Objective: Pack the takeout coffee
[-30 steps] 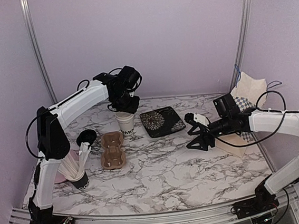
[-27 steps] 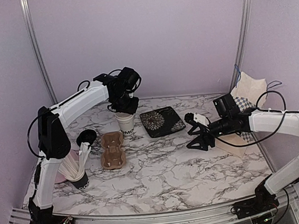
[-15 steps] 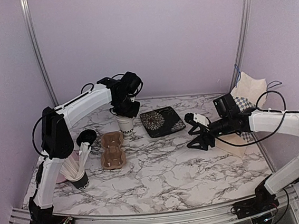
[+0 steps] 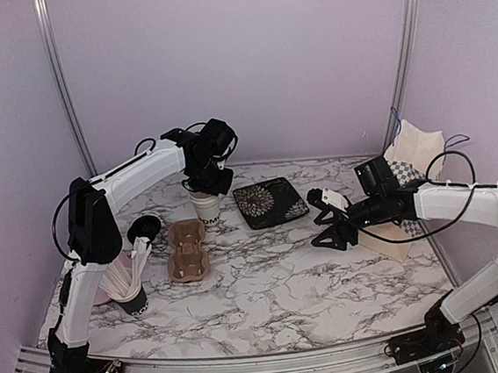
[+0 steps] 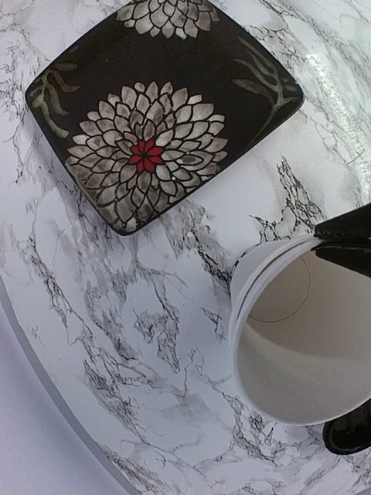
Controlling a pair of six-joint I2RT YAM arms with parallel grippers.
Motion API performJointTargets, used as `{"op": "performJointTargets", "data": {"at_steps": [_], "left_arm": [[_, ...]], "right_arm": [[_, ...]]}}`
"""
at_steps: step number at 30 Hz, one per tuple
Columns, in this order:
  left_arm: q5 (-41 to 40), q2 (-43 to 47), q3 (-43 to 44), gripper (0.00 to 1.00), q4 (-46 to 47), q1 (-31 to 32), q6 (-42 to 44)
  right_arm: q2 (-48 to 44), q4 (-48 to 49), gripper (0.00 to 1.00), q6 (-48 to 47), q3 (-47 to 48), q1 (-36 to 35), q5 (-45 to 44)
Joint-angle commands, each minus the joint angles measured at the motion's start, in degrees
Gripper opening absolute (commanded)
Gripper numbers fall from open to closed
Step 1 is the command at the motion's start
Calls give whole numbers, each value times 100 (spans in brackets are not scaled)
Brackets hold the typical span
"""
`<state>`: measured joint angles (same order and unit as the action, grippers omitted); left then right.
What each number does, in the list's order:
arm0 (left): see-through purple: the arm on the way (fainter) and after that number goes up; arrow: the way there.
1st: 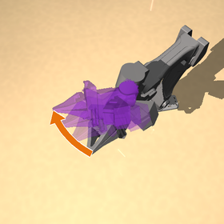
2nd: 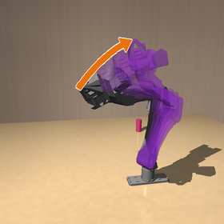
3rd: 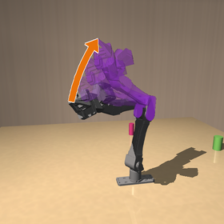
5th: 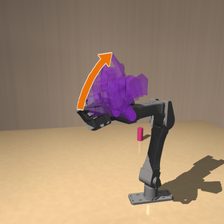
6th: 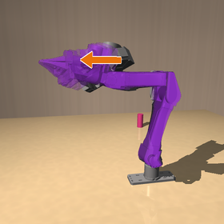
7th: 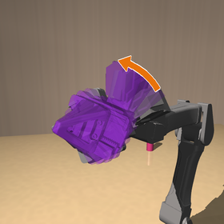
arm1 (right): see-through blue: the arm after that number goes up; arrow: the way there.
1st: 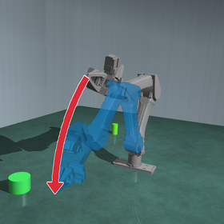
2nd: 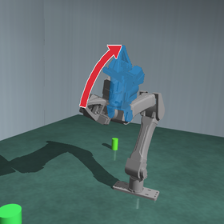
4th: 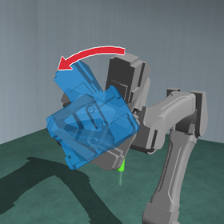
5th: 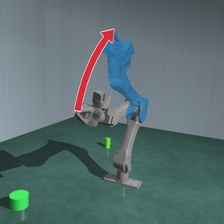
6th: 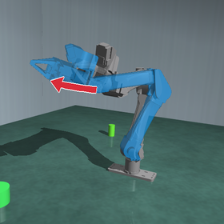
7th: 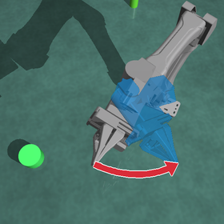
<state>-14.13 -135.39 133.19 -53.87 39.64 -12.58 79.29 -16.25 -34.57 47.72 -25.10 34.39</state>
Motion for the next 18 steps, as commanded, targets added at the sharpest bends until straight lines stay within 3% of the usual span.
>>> {"op": "performJointTargets", "data": {"at_steps": [1, 13, 16, 18], "left_arm": [[240, 591, -135, 0, 43, 79, 167], [1190, 2248, -1154, 0, -181, 1194, 1179], [1233, 2385, -1346, 0, -179, 1414, 1016], [1287, 2434, -1418, 0, -141, 1542, 918]], "right_arm": [[-7, 116, 68, 60, 118, 58, 72], [687, -222, 79, 1811, 1757, 163, 836], [1091, -269, 97, 2380, 2101, 164, 1103], [1349, -298, 98, 2725, 2280, 164, 1426]]}}
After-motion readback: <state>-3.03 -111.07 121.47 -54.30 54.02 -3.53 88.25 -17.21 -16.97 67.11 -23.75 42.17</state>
